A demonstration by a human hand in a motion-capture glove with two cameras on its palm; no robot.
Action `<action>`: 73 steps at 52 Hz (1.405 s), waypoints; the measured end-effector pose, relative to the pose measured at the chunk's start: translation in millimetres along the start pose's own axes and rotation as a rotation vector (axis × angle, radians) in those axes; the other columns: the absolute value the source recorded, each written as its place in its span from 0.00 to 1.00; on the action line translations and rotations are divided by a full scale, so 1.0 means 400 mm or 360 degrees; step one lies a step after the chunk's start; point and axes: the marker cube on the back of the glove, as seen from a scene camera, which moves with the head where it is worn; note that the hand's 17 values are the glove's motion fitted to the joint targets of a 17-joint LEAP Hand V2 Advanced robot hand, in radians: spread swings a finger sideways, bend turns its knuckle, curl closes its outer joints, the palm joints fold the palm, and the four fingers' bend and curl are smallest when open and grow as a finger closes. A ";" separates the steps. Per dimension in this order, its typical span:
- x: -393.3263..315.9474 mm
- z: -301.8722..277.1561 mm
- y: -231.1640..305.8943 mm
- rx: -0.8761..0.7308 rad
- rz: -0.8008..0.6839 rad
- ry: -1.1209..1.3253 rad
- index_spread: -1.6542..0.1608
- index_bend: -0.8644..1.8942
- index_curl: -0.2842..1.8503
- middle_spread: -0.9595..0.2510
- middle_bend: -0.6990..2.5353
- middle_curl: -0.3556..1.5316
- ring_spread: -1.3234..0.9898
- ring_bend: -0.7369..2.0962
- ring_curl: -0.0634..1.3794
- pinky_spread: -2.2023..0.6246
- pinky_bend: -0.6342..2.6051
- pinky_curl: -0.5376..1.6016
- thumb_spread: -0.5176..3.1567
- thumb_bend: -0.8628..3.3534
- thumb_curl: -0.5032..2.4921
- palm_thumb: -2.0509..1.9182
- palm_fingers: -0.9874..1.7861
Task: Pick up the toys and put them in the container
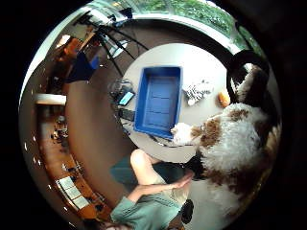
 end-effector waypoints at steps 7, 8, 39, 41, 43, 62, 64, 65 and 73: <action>-0.093 -0.052 -0.017 0.0090 -0.0074 -0.0051 0.84 0.65 0.52 0.54 0.47 0.41 0.37 0.60 0.44 0.67 0.55 0.49 0.22 0.21 0.47 0.69 0.65; -0.112 -0.058 -0.022 0.0105 -0.0090 -0.0059 0.84 0.65 0.52 0.54 0.47 0.41 0.37 0.60 0.44 0.67 0.56 0.49 0.22 0.21 0.47 0.69 0.65; -0.423 0.249 -0.190 -0.0145 -0.0189 -0.0468 0.81 0.55 0.51 0.64 0.30 0.38 0.46 0.55 0.45 0.70 0.60 0.50 0.35 0.20 0.47 0.65 0.29; -0.437 0.273 -0.198 -0.0248 -0.0224 -0.0484 0.80 0.51 0.49 0.68 0.28 0.38 0.48 0.52 0.42 0.72 0.60 0.49 0.37 0.20 0.46 0.64 0.26; -0.451 0.297 -0.204 -0.0337 -0.0257 -0.0506 0.80 0.48 0.47 0.70 0.27 0.37 0.50 0.49 0.40 0.73 0.60 0.48 0.39 0.19 0.45 0.63 0.24; -0.283 0.216 -0.140 -0.0320 -0.0230 -0.0167 0.77 0.33 0.32 0.80 0.25 0.32 0.59 0.35 0.30 0.79 0.54 0.44 0.47 0.19 0.34 0.52 0.23; -0.228 0.177 -0.137 -0.0279 -0.0192 -0.0141 0.77 0.33 0.30 0.80 0.25 0.32 0.59 0.35 0.31 0.80 0.54 0.43 0.47 0.19 0.33 0.51 0.23; -0.201 0.159 -0.136 -0.0258 -0.0165 -0.0130 0.77 0.33 0.30 0.80 0.25 0.32 0.59 0.35 0.30 0.80 0.54 0.43 0.47 0.20 0.33 0.51 0.24; 0.002 0.054 -0.147 -0.0156 0.0095 -0.0154 0.77 0.33 0.26 0.80 0.25 0.31 0.59 0.34 0.30 0.80 0.52 0.42 0.47 0.20 0.31 0.51 0.24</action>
